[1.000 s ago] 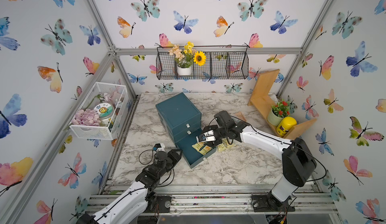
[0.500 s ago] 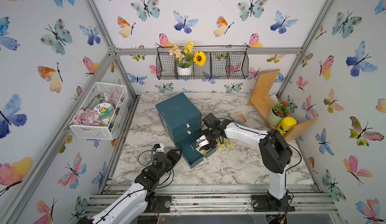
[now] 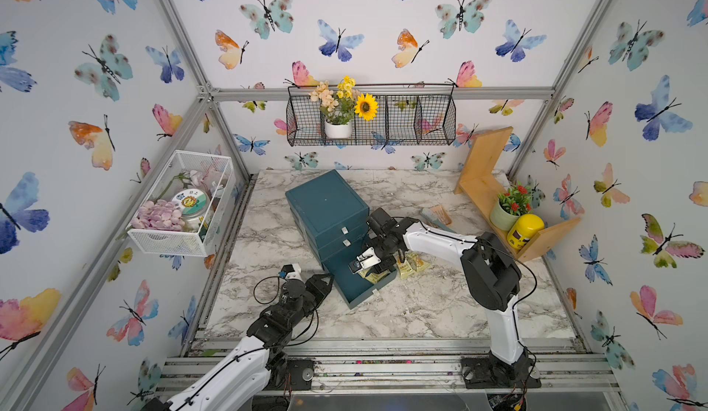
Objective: Take the cookies out of the drawer
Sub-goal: Pick up the cookie from the drawer.
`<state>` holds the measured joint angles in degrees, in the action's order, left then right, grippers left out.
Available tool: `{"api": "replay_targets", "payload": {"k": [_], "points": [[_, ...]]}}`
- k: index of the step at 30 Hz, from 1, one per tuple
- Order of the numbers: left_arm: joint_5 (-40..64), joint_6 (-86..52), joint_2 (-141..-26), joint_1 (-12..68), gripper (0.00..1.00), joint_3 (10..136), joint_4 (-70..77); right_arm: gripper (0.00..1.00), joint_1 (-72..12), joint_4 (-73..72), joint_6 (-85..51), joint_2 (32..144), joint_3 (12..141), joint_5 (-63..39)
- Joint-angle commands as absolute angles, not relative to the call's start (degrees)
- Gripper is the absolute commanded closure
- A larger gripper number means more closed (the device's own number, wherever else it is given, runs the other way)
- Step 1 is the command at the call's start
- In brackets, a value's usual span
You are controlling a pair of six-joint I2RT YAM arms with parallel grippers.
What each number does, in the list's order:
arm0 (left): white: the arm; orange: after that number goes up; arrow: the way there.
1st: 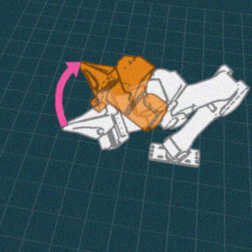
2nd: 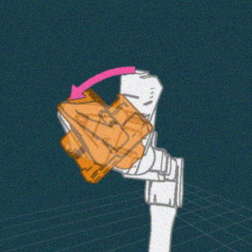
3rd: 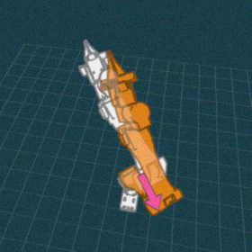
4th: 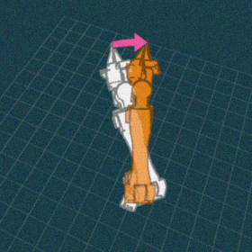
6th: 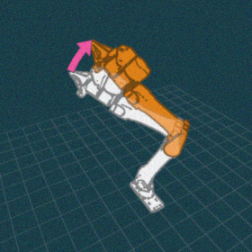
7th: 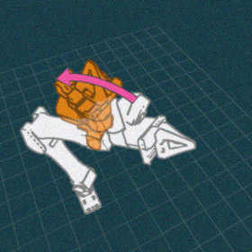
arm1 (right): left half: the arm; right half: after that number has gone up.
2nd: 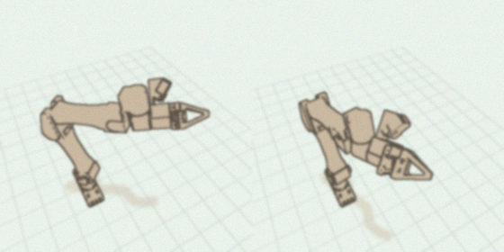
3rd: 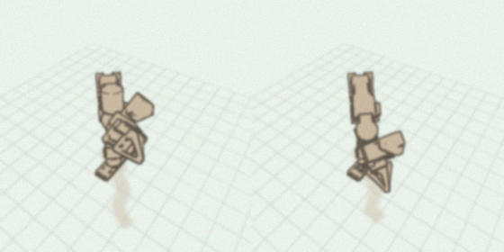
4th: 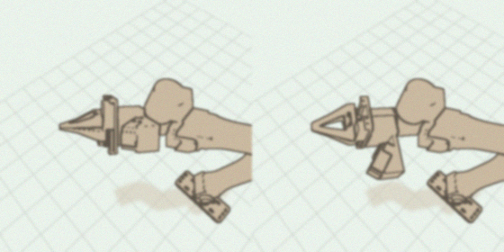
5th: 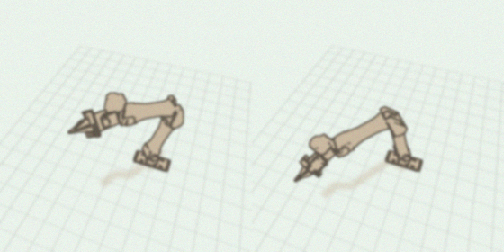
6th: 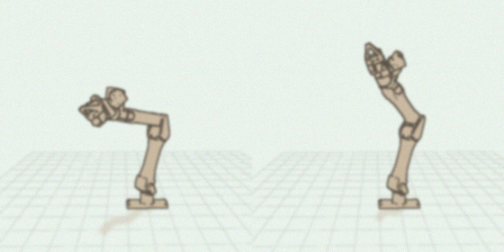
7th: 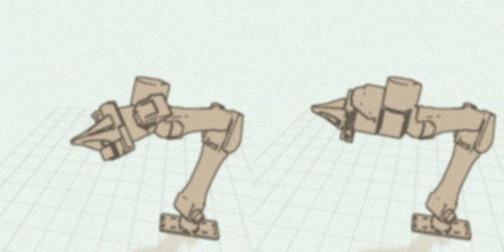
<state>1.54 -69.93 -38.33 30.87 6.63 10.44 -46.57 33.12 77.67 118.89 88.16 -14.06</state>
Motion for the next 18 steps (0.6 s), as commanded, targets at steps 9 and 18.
{"api": "replay_targets", "payload": {"k": [9, 18], "points": [[-1.9, -69.6, -38.1, 31.1, 0.51, 6.5, 10.5, 0.4, -47.7, 37.9, 77.2, 123.9, 92.0, -11.0], [-1.7, -69.6, -37.7, 31.0, 0.51, 6.3, 10.6, 0.45, -49.3, 39.9, 75.2, 126.4, 93.9, -8.6]]}}
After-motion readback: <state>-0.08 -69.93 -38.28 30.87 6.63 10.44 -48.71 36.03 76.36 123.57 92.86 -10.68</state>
